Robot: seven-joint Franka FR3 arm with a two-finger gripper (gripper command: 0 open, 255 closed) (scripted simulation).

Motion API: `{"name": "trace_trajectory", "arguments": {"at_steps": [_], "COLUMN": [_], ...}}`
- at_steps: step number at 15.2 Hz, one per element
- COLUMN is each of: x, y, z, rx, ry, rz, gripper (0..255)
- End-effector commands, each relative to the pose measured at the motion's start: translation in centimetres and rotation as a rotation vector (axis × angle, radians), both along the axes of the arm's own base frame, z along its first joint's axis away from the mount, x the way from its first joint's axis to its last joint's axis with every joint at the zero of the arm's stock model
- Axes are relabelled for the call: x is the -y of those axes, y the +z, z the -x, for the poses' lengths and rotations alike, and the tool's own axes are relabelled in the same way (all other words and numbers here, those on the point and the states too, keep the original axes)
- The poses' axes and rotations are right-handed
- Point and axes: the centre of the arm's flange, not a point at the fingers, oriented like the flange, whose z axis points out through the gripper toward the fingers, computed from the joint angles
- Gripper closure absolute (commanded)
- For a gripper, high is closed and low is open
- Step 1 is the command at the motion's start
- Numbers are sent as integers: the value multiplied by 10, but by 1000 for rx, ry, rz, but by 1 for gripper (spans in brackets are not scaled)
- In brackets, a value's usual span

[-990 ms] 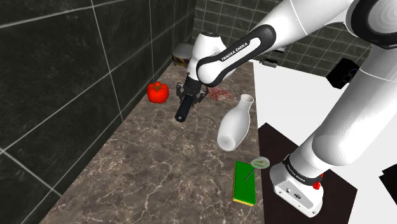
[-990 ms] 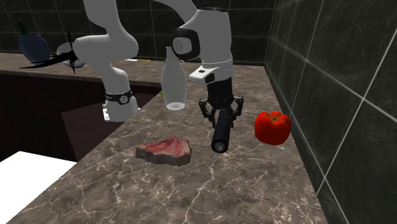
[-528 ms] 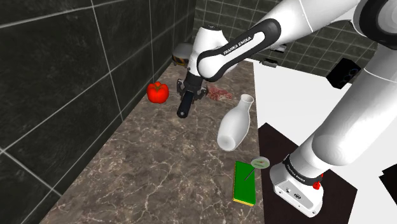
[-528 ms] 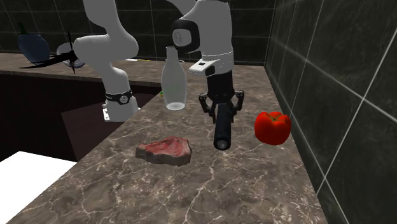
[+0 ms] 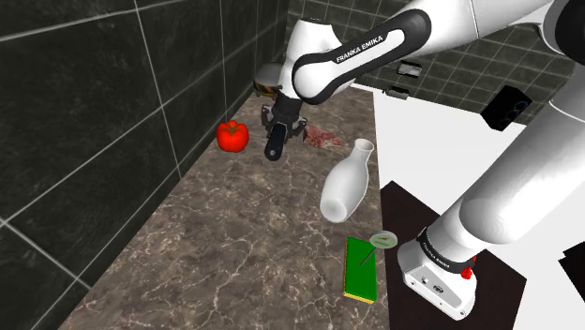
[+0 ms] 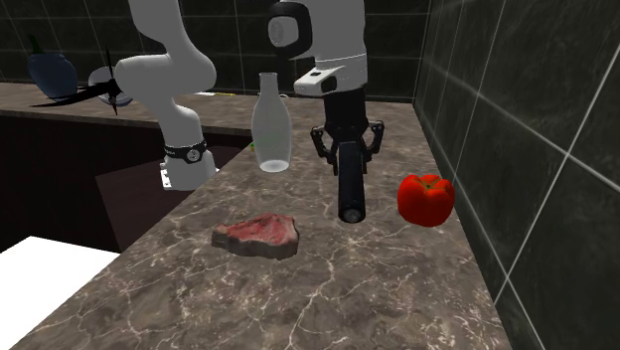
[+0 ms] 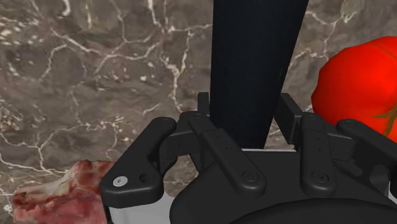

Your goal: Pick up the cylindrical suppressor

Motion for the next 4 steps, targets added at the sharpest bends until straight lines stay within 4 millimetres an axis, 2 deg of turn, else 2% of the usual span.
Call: {"name": "trace_trajectory", "arguments": {"at_steps": [1, 4], "x": [0, 0], "y": [11, 18], "z": [0, 0], "rx": [0, 0], "ry": [0, 0], "rz": [0, 0], "gripper": [255, 255]}}
